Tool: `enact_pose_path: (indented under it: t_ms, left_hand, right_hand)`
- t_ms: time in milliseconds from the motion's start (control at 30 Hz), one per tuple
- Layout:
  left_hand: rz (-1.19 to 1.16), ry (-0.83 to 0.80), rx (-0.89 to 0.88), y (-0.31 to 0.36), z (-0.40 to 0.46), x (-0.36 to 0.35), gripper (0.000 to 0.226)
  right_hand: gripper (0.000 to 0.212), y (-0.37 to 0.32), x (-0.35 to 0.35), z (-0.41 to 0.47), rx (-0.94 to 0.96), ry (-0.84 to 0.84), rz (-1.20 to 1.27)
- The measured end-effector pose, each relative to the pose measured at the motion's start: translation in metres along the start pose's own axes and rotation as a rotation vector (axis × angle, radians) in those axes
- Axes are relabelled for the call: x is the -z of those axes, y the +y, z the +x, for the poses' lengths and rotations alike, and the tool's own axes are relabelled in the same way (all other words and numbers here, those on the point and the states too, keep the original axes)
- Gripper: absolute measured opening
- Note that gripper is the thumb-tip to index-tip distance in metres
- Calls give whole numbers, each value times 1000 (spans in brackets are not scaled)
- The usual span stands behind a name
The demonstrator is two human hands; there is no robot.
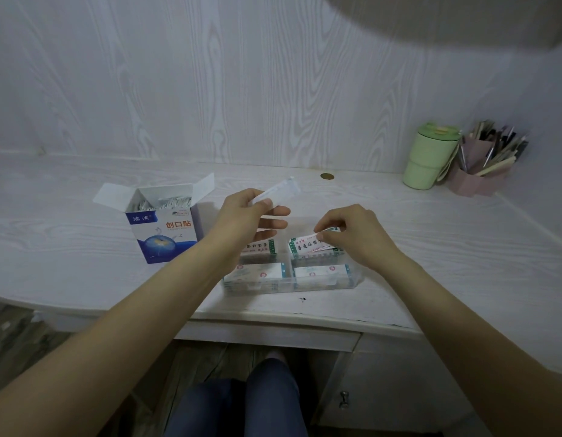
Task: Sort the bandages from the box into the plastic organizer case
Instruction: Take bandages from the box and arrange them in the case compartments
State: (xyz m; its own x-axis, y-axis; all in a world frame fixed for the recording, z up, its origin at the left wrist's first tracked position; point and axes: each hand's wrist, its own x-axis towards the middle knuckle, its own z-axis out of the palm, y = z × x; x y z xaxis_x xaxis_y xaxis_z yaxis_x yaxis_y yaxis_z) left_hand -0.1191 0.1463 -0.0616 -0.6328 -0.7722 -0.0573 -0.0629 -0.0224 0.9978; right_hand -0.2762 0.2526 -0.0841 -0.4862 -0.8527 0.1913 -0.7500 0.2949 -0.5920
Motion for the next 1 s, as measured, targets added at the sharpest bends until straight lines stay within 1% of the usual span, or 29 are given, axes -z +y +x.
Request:
enact_pose_path:
  t_ms: [100, 300, 467, 567, 633, 667, 700, 733, 767, 800, 833, 867, 933, 1000]
  left_hand:
    - [-5, 3, 4, 2, 0, 0, 19]
    - [-6, 10, 4, 2, 1, -1, 16]
    - [4, -2, 0, 2, 0, -2, 17]
    - [23, -22, -18, 1, 0, -1, 18]
    - [46, -49, -47, 0, -1, -1, 19]
    - [65, -63, -67, -1, -1, -1, 19]
    - [101, -79, -94, -2, -1, -1, 20]
    - [160, -97, -127, -4, -1, -1, 21]
    - [232, -116, -164, -5, 0, -1, 22]
    - [299, -138, -199, -6, 0, -2, 23]
    - [351, -159, -230, -7, 0, -3, 24]
    - [387, -179, -253, -7, 0, -5, 26]
    - [428, -193, -266, -7, 0, -8, 33]
    - [409, -181, -245, -8, 1, -10, 40]
  right_hand:
    - [7, -1, 0, 0, 2, 7, -27]
    - [11, -1, 1, 0, -24, -25, 26]
    - [10, -1, -1, 0, -3, -60, -53]
    - [13, -1, -1, 0, 1, -111, -128]
    - [12, -2, 0, -1, 18, -67, -120]
    - [12, -5, 0, -1, 16, 3, -68]
    - [14, -8, 1, -1, -15, 78, 67]
    - [20, -13, 4, -2, -76, 126, 281]
    - [27, -18, 9, -2, -160, 113, 513]
    - [31, -22, 14, -2, -226, 57, 705]
    - [29, -24, 18, -3, -256, -8, 820]
    - [21, -25, 20, -3, -252, -54, 852]
    - [6, -22, 22, -3, -222, -36, 820]
    - [9, -16, 22, -3, -210, 19, 777]
